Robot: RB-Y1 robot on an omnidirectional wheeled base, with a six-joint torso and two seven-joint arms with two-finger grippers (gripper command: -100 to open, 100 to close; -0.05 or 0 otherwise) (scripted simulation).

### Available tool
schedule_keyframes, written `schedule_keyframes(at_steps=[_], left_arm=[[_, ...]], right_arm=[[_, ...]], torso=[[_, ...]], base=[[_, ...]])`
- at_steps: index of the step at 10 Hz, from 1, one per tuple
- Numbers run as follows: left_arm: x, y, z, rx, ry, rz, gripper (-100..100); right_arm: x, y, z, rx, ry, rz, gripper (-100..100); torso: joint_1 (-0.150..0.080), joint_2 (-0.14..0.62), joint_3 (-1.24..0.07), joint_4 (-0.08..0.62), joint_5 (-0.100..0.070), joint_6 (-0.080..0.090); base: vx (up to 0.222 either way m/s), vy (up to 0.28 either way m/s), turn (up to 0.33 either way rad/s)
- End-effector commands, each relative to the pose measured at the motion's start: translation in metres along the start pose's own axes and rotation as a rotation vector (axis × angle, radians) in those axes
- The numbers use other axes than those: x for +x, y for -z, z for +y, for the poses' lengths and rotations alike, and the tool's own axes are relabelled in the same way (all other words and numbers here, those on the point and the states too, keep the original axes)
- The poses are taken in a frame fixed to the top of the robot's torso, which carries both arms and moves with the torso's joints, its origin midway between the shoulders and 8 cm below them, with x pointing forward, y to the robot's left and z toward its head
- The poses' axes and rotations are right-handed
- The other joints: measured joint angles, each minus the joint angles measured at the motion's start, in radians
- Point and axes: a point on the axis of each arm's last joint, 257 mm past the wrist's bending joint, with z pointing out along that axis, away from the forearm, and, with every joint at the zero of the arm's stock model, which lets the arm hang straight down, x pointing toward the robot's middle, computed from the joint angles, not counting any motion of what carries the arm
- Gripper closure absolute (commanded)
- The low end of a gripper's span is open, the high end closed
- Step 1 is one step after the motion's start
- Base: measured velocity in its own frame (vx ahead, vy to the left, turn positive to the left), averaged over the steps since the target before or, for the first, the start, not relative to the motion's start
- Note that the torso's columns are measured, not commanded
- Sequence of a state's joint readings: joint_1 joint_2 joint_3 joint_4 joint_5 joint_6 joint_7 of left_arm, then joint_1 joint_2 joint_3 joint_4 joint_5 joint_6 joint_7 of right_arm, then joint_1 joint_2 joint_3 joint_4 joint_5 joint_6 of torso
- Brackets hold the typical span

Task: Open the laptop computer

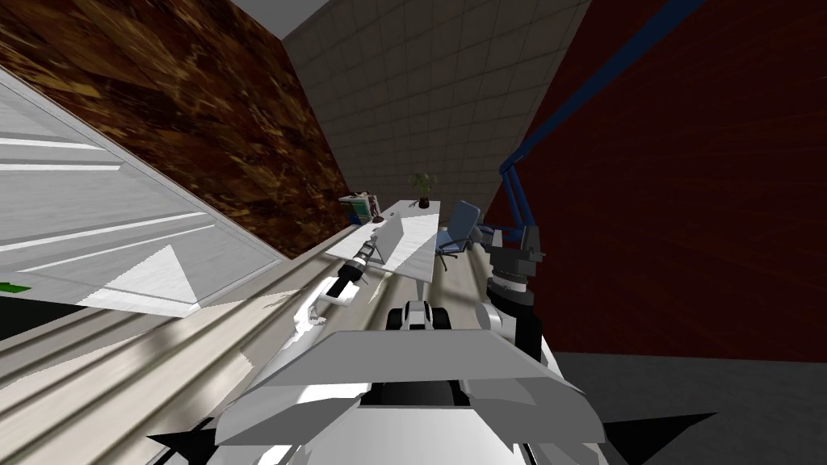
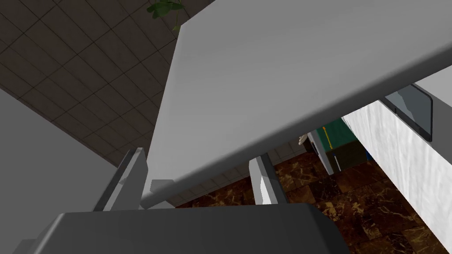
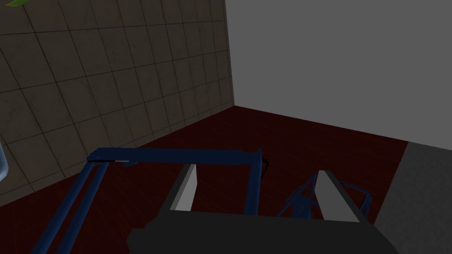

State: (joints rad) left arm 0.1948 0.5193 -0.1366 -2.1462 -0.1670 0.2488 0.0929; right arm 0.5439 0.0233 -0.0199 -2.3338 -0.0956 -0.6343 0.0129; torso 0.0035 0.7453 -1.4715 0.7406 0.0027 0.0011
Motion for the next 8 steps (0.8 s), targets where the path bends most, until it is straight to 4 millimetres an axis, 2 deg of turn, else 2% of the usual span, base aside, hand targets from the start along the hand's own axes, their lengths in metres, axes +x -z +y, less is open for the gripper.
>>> schedule_keyframes(at_steps=[1,3,4,6,8], left_arm=[[-0.007,-0.022,0.0,0.016,0.013,-0.014,100],[-0.006,-0.023,0.021,-0.025,0.012,-0.012,100],[-0.016,-0.038,0.002,0.032,0.043,-0.031,100],[-0.02,-0.052,0.01,0.019,0.036,-0.037,100],[-0.018,-0.053,0.039,-0.038,0.035,-0.034,100]], right_arm=[[0.0,0.0,0.0,0.0,0.0,0.0,0],[0.0,0.0,0.0,0.0,0.0,0.0,0],[0.0,0.0,0.0,0.0,0.0,0.0,0],[0.0,0.0,0.0,0.0,0.0,0.0,0],[0.0,0.0,0.0,0.0,0.0,0.0,0]], torso=[[0.0,0.0,0.001,0.0,0.0,-0.001],[-0.004,-0.009,-0.005,-0.004,-0.002,-0.002],[-0.004,-0.013,-0.008,-0.007,-0.001,-0.001],[-0.001,-0.004,-0.003,-0.002,-0.002,-0.001],[-0.004,-0.01,-0.006,-0.004,-0.002,-0.002]], base=[[-0.075,0.041,-0.01],[-0.007,0.015,0.004],[-0.089,0.038,-0.099],[-0.104,0.054,-0.046],[0.004,0.003,0.001]])
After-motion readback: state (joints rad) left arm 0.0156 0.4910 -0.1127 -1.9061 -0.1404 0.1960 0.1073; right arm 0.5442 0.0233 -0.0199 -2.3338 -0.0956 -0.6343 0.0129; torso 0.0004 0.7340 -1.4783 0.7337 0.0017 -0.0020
